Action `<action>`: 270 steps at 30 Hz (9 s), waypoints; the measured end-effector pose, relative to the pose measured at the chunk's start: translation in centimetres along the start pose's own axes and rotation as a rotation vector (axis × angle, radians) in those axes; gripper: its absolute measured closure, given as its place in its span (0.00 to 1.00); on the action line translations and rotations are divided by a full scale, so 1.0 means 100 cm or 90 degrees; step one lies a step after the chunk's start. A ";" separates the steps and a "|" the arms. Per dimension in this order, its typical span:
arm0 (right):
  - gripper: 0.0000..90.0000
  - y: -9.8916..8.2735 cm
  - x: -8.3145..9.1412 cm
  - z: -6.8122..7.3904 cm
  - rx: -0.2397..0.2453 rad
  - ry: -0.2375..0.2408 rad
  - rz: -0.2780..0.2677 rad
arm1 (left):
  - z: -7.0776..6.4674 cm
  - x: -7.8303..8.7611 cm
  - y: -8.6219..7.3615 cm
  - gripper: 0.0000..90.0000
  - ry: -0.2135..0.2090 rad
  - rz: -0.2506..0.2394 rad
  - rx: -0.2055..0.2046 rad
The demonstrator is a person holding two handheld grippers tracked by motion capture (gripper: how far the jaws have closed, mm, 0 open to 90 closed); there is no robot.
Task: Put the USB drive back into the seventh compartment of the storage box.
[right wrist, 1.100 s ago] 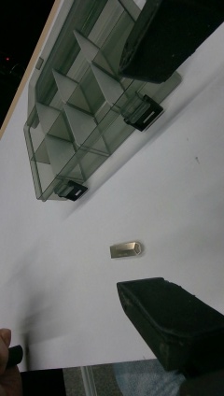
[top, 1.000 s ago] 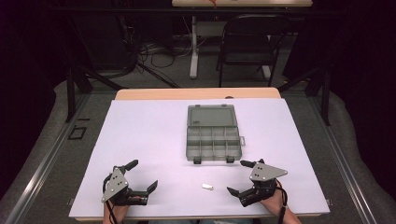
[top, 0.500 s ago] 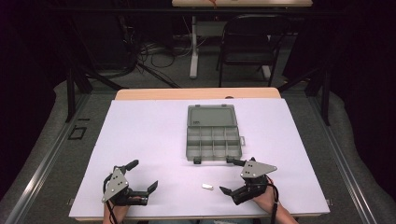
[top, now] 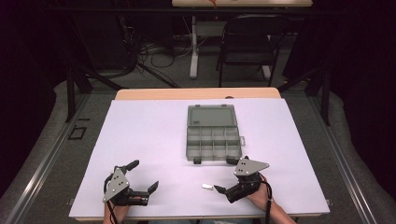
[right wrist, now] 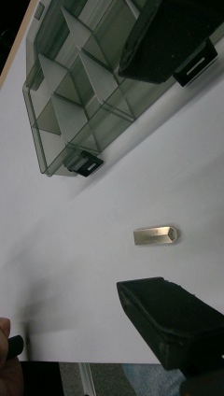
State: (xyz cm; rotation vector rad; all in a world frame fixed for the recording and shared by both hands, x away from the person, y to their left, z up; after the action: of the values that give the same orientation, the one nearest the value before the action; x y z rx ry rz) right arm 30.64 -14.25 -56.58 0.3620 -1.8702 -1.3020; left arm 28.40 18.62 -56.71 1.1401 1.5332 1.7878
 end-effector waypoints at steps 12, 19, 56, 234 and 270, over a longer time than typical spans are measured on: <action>0.00 0.000 -0.013 0.007 0.002 0.018 0.014 | -0.001 -0.001 0.000 0.01 -0.001 0.006 0.000; 0.00 -0.001 -0.019 0.011 0.006 0.031 0.027 | -0.001 -0.001 0.000 0.01 0.000 0.004 0.000; 0.74 -0.013 -0.033 0.031 0.055 0.104 0.110 | -0.002 -0.002 0.000 0.00 -0.006 0.007 -0.004; 0.88 0.022 0.009 -0.034 0.006 -0.053 0.021 | -0.003 -0.003 -0.001 0.02 -0.004 0.018 -0.013; 0.88 0.032 -0.013 -0.051 0.003 -0.081 0.035 | -0.002 -0.004 -0.001 0.02 0.003 0.020 -0.020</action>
State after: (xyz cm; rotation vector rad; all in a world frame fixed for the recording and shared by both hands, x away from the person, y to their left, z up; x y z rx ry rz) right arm 35.94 -15.30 -53.62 0.2334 -1.9751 -1.3092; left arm 28.44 18.22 -56.95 1.1509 1.4921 1.8301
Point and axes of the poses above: each handheld gripper's, and its own axes: x roughly backward along the jaws, y roughly out of its top, z roughly to its left, the point moved 5 cm from there along -x, roughly forward along the jaws, and after that the axes turned 13 degrees about -y, right-handed, at the moved point
